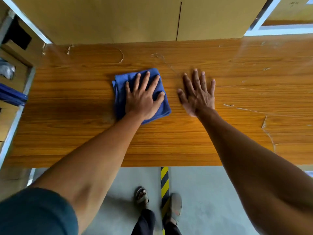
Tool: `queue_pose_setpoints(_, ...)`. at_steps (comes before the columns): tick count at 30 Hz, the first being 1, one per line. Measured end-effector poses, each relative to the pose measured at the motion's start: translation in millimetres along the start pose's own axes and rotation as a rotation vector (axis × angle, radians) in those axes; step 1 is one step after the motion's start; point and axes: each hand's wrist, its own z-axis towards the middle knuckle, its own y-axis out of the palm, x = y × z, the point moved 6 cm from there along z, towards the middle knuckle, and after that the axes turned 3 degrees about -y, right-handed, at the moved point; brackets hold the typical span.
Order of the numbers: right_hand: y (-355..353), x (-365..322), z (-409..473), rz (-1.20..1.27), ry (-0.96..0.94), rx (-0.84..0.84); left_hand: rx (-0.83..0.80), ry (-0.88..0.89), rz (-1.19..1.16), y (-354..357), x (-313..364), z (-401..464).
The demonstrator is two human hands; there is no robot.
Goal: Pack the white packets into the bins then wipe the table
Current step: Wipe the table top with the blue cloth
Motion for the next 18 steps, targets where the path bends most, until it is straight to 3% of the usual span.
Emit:
queue_pose_setpoints(6,2,2,34,0.028,0.045,0.015,-0.036,-0.095,-0.012,-8,-21,115)
queue_pose_setpoints(9,2,3,33,0.032,0.054,0.009,-0.046,-0.065,-0.015,-3,-16,105)
queue_pose_setpoints(14,-2,2,31,0.04,0.055,0.007,0.026,0.132,0.019,2,0,26)
queue_pose_setpoints(18,-5,2,31,0.051,0.065,0.026,-0.004,0.084,0.012,0,-8,56)
